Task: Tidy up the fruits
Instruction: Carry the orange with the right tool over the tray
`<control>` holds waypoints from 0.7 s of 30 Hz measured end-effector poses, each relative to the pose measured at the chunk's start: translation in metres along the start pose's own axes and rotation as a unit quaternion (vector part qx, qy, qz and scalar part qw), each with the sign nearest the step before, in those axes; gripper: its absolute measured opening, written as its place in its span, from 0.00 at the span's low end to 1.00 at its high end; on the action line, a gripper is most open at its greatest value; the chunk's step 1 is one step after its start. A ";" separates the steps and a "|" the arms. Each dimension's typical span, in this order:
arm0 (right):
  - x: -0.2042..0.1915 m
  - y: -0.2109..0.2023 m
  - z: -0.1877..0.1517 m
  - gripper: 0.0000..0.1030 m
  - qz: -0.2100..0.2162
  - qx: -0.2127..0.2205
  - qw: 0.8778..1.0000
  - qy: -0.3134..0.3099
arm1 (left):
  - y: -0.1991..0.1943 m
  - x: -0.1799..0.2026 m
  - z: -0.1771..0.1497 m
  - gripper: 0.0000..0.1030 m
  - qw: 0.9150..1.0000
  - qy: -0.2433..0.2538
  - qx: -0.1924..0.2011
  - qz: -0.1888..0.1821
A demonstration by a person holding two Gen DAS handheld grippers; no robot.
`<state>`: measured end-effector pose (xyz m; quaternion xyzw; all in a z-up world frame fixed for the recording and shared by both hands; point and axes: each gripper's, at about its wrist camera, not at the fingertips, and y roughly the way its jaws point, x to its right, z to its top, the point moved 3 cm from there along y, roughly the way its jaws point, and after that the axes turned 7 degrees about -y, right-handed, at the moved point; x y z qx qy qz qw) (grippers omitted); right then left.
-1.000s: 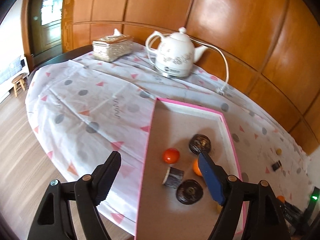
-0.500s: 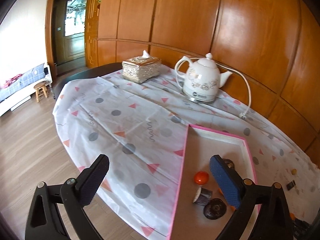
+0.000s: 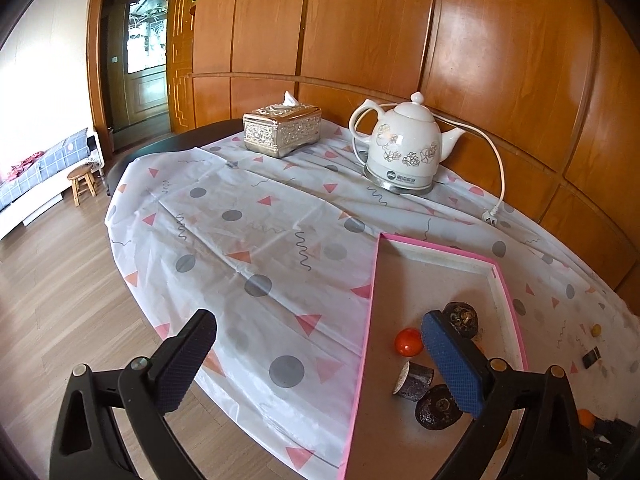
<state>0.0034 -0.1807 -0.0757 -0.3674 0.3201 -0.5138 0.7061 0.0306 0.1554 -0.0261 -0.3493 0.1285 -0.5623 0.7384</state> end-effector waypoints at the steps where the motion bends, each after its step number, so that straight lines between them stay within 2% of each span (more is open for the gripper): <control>1: -0.005 0.001 0.002 0.40 0.006 0.000 1.000 -0.006 | 0.001 0.000 0.000 1.00 1.000 0.000 -0.001 -0.001; 10: -0.051 0.010 0.034 0.40 0.040 0.006 0.996 -0.074 | 0.003 0.000 0.000 1.00 1.000 -0.003 -0.010 -0.014; 21: -0.092 0.019 0.068 0.40 0.053 0.025 0.990 -0.128 | 0.007 -0.011 0.002 1.00 1.000 -0.026 -0.013 -0.011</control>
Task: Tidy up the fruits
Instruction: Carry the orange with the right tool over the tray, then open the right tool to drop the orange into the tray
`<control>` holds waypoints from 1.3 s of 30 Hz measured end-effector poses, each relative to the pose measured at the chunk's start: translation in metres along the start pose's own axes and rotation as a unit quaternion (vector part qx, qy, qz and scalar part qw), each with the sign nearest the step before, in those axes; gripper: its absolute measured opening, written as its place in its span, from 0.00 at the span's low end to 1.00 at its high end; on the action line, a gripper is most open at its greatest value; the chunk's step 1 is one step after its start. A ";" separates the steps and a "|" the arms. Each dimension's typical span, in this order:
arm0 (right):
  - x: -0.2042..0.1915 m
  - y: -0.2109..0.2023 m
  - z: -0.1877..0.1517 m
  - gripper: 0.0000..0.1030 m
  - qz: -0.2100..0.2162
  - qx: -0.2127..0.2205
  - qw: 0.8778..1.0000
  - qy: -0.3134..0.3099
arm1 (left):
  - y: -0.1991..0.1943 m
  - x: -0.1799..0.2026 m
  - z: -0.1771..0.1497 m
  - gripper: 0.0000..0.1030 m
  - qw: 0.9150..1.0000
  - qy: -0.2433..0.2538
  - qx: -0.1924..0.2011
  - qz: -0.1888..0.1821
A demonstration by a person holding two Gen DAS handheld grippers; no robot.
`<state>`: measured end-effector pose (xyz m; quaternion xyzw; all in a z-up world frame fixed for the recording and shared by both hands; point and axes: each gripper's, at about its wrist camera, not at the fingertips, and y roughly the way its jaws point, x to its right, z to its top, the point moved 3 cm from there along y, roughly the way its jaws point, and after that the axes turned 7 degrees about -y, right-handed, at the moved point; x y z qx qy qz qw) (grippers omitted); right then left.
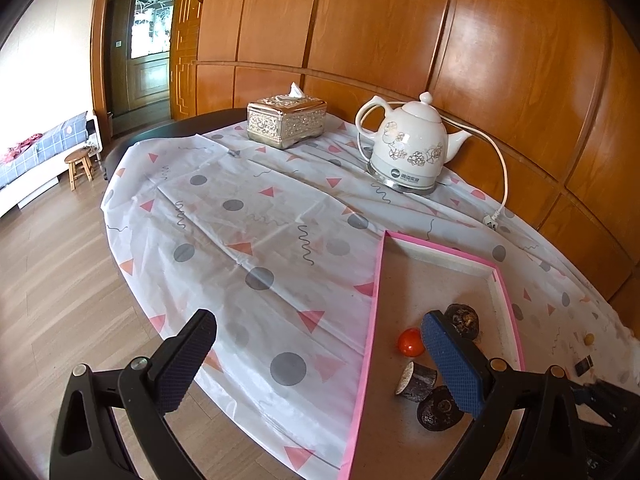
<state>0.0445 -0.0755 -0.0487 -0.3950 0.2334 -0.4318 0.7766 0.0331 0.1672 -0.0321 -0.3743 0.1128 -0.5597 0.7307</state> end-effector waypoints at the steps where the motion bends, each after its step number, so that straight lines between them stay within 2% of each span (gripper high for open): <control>1: -0.002 0.002 0.004 0.40 0.000 0.001 1.000 -0.003 | 0.000 -0.001 0.000 1.00 1.000 0.000 -0.001 -0.001; 9: -0.013 0.031 0.022 0.40 -0.006 -0.015 0.999 -0.032 | 0.003 -0.004 -0.002 1.00 1.000 -0.001 -0.007 0.000; 18: -0.010 0.058 0.023 0.41 -0.008 -0.043 0.998 -0.035 | 0.007 -0.002 -0.006 1.00 1.000 0.004 -0.013 -0.002; 20: -0.010 0.059 0.022 0.44 -0.002 -0.043 0.999 -0.031 | 0.007 -0.003 -0.006 1.00 1.000 0.002 -0.013 -0.002; 23: -0.007 0.055 0.022 0.49 0.005 -0.034 0.999 -0.018 | 0.007 -0.003 -0.006 1.00 1.000 0.002 -0.014 -0.001; 33: 0.011 0.017 0.018 0.49 0.001 0.008 0.999 0.037 | 0.005 0.002 -0.009 1.00 1.000 0.009 -0.016 -0.009; 39: 0.034 -0.005 0.000 0.49 -0.018 0.020 0.996 0.083 | 0.002 0.007 -0.009 1.00 1.000 0.013 -0.016 -0.016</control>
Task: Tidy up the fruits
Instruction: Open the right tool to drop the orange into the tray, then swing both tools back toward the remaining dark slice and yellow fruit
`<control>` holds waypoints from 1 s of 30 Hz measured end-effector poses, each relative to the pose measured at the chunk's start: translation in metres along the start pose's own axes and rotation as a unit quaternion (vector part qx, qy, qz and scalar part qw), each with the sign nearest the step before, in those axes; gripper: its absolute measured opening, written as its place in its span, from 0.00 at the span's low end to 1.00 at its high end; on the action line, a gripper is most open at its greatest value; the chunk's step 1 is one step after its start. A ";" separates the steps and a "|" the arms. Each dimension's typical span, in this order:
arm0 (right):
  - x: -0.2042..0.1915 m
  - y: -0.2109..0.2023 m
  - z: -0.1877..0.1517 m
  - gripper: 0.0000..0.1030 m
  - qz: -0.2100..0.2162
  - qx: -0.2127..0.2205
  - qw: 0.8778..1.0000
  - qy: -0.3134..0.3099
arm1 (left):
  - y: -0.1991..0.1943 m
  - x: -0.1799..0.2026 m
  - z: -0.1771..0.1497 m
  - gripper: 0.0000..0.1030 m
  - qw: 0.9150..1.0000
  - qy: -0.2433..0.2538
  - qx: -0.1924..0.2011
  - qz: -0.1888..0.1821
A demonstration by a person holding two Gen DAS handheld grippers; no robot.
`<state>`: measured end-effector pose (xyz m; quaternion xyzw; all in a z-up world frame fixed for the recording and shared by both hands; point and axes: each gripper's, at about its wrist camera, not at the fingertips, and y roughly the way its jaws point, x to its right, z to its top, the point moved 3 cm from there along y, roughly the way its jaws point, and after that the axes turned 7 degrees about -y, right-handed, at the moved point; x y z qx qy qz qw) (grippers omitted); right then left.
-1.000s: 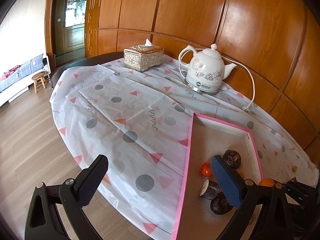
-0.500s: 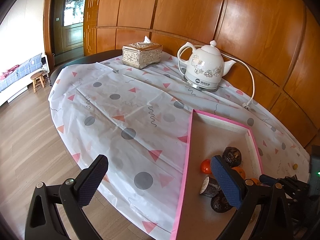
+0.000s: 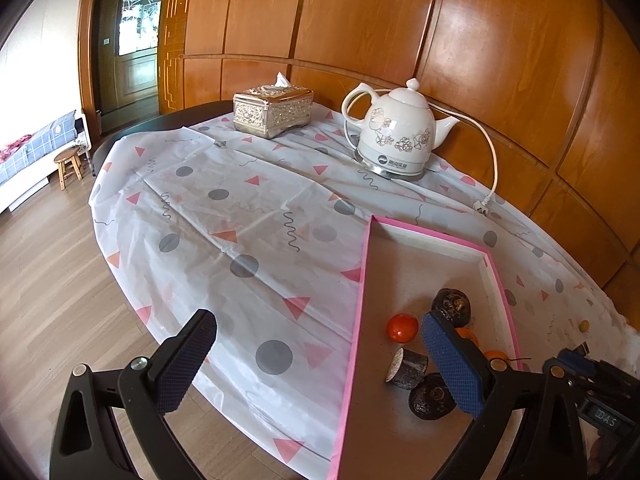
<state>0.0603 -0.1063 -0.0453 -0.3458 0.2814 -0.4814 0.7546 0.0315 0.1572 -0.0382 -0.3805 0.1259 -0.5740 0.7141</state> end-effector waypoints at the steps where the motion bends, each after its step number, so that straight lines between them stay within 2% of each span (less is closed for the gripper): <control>1: 0.005 -0.002 -0.004 0.49 -0.005 -0.001 1.000 0.007 | -0.001 0.001 0.000 1.00 1.000 0.000 0.000 -0.002; 18: 0.086 -0.041 -0.065 0.49 -0.083 -0.009 0.989 0.120 | -0.006 0.031 -0.012 1.00 0.999 0.036 -0.017 -0.024; 30: 0.154 -0.076 -0.114 0.49 -0.148 -0.003 0.966 0.213 | -0.011 0.000 0.011 1.00 1.000 -0.011 0.000 -0.002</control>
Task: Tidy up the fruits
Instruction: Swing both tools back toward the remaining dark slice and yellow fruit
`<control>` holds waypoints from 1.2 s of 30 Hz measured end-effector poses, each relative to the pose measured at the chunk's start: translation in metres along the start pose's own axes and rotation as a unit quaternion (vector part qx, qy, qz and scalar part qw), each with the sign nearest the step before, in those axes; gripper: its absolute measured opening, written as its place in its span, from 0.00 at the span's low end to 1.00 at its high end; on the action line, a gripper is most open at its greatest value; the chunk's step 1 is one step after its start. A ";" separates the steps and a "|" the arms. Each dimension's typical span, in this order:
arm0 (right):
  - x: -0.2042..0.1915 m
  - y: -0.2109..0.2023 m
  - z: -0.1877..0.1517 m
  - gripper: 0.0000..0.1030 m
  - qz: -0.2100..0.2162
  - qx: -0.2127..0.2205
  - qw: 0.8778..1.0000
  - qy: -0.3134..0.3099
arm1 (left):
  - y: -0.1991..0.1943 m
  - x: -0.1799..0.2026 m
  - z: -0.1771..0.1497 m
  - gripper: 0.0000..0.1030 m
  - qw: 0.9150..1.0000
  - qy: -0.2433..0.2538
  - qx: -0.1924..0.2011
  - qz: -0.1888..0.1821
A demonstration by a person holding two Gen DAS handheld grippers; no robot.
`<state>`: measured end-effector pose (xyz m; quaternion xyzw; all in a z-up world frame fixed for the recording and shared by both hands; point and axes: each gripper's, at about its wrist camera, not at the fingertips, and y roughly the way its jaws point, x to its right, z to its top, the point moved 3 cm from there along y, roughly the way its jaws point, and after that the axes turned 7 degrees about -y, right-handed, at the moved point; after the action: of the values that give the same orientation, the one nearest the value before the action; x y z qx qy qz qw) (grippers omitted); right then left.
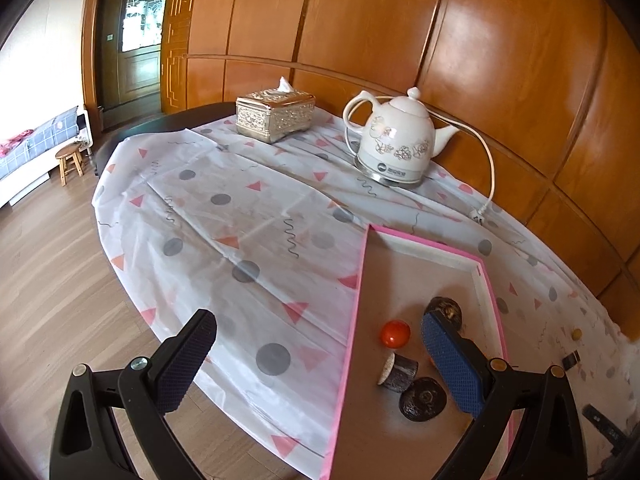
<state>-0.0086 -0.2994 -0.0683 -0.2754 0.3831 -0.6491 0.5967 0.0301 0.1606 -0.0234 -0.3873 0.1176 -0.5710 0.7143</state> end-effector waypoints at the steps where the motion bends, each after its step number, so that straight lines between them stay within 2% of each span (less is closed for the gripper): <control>1: 0.008 -0.002 -0.001 0.49 -0.006 0.001 1.000 0.009 | 0.000 0.001 0.001 1.00 1.000 0.002 0.001 0.000; 9: 0.053 -0.012 -0.011 0.49 -0.046 0.005 0.997 0.059 | 0.002 0.023 -0.006 1.00 0.999 0.030 -0.008 -0.009; 16: 0.069 -0.013 -0.018 0.49 -0.064 0.003 0.995 0.072 | 0.004 0.062 -0.022 1.00 0.996 0.079 -0.023 -0.032; 25: 0.088 -0.017 -0.024 0.49 -0.085 0.005 0.993 0.088 | 0.003 0.113 -0.042 1.00 0.986 0.147 -0.033 -0.067; 36: 0.115 -0.021 -0.034 0.49 -0.106 0.006 0.986 0.125 | 0.004 0.159 -0.061 1.00 0.973 0.203 -0.046 -0.095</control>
<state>-0.0636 -0.4075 -0.0817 -0.2276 0.4190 -0.7404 0.4738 0.0468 -0.0089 -0.0232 -0.3053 0.2489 -0.6971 0.5991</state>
